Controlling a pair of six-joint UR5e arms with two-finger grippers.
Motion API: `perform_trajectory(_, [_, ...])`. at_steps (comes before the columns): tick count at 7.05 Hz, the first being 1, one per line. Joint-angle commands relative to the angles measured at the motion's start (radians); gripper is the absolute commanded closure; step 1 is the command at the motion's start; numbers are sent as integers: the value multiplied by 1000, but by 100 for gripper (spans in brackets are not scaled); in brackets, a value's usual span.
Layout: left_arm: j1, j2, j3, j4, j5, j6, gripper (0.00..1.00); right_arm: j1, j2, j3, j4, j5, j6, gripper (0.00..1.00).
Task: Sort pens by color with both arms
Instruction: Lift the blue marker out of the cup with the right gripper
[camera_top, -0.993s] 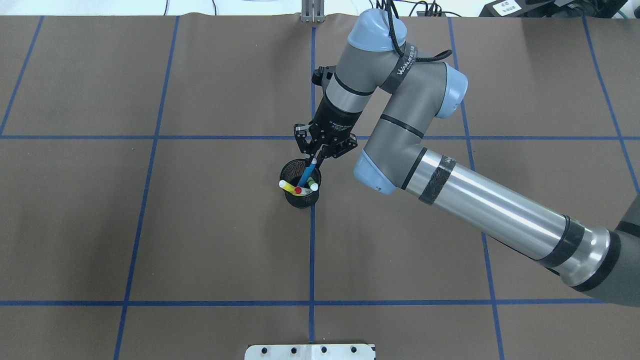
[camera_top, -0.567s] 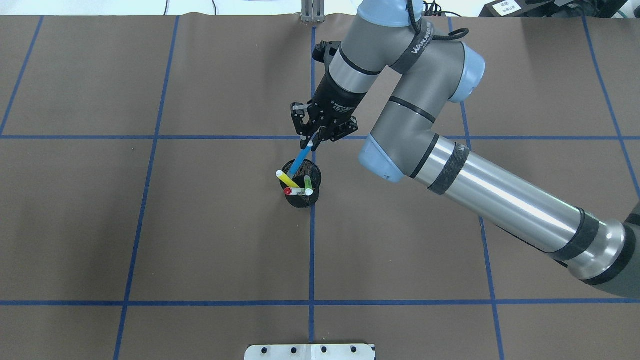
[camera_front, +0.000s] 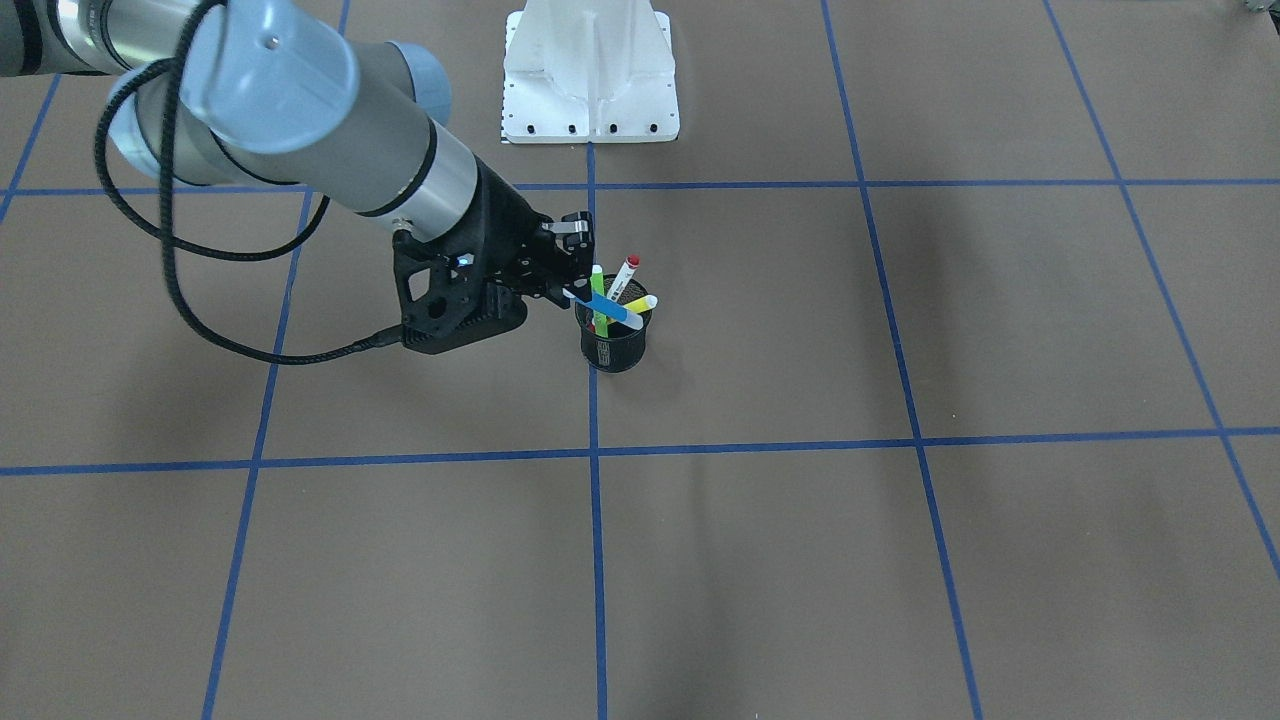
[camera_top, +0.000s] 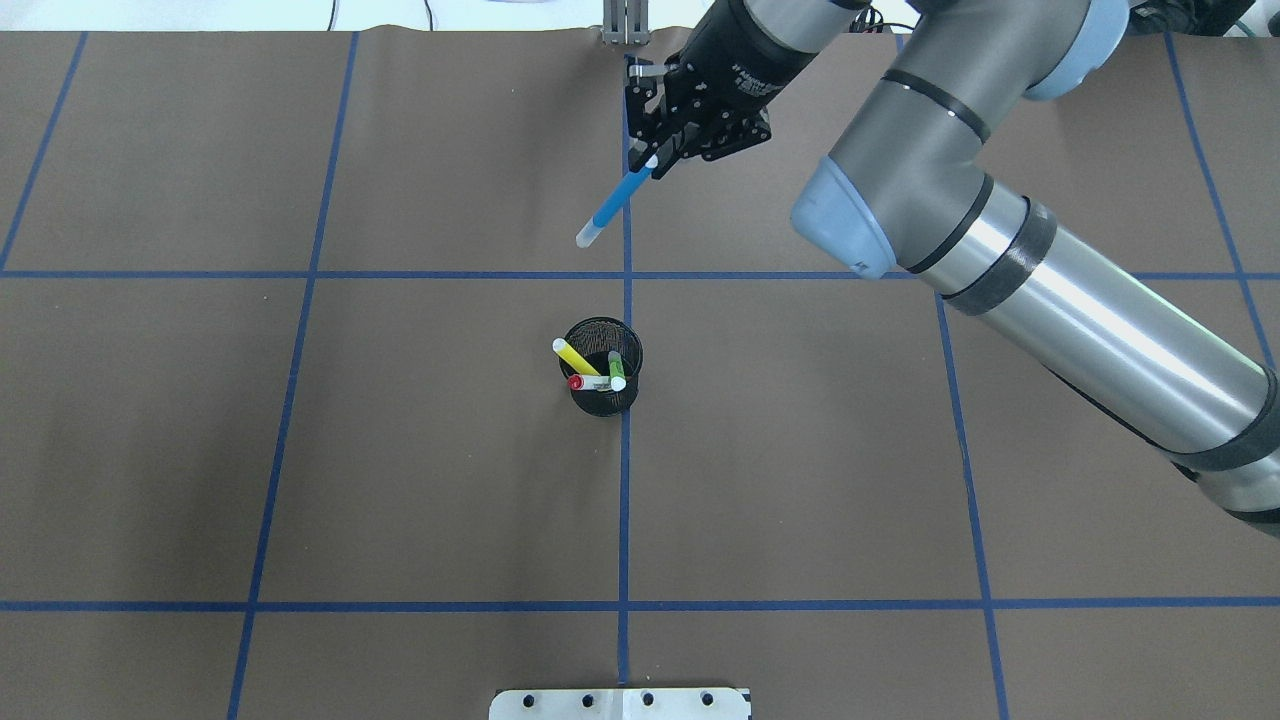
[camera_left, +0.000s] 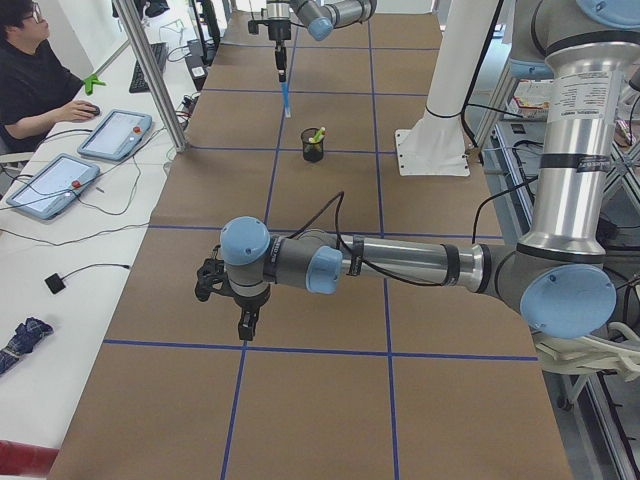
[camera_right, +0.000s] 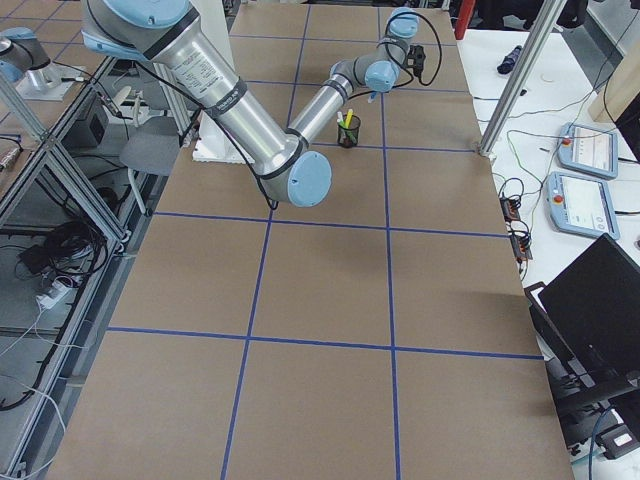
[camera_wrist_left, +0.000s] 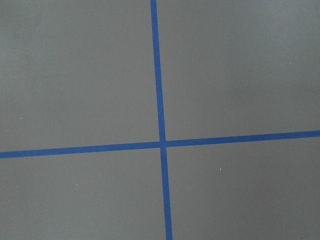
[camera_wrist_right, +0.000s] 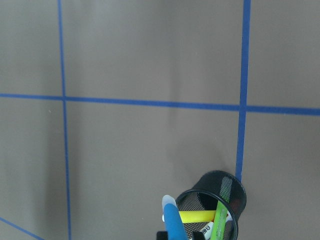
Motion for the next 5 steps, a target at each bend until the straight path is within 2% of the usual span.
perform_trajectory(1, [0, -3, -2, -1, 0, 0, 0, 28, 5, 15, 5, -211, -4, 100])
perform_trajectory(3, [0, -4, -14, -1, 0, 0, 0, 13, 0, -6, -3, -511, -13, 100])
perform_trajectory(4, [2, -4, -17, -3, 0, 0, 0, -39, 6, -46, -3, -695, -9, 100])
perform_trajectory(5, [2, -6, -31, 0, 2, 0, 0, -104, 34, -116, 0, -918, -6, 100])
